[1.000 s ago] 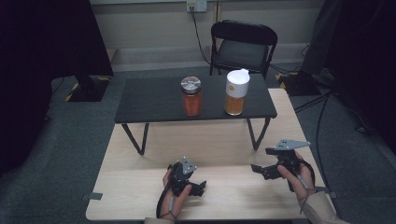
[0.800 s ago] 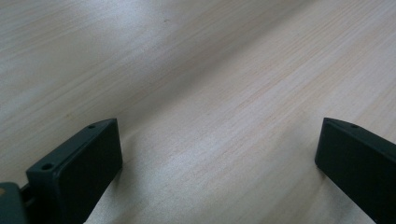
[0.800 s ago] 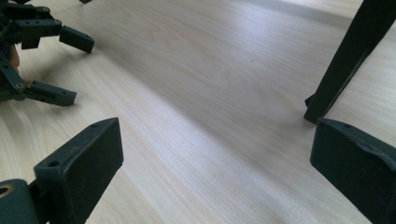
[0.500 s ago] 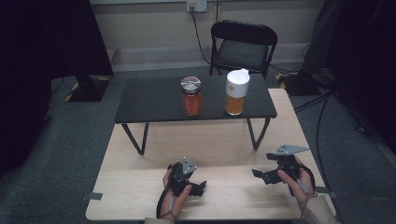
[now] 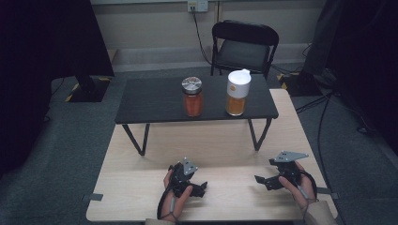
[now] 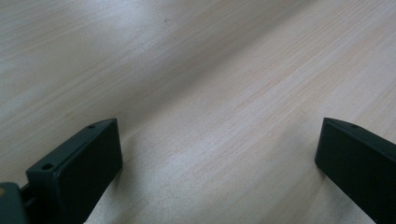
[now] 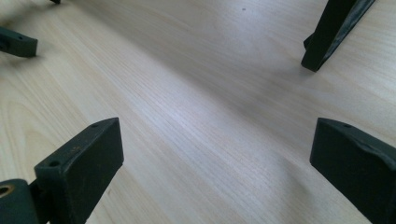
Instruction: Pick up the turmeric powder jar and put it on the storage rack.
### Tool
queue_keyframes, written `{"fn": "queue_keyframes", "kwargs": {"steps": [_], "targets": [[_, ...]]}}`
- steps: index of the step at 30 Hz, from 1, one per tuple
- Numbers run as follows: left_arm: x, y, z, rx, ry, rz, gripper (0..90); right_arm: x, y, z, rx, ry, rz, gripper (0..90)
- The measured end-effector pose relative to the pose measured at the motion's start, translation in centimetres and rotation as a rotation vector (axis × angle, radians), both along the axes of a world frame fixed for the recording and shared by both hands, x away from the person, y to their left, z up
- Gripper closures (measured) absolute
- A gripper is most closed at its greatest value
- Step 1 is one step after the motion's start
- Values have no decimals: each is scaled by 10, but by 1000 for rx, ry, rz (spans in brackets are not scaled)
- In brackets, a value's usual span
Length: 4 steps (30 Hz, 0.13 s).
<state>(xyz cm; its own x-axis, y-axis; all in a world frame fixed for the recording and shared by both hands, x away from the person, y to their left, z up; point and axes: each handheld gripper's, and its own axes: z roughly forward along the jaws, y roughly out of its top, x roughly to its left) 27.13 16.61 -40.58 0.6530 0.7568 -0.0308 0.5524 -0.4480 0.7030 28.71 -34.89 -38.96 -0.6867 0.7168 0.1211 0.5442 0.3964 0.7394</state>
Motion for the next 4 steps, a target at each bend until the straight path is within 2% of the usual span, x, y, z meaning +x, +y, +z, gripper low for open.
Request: {"fn": "queue_keyframes", "kwargs": {"steps": [4], "targets": [[0,0,0,0,0,1,1,-1,4,-2,-32,-5,4,18]]}}
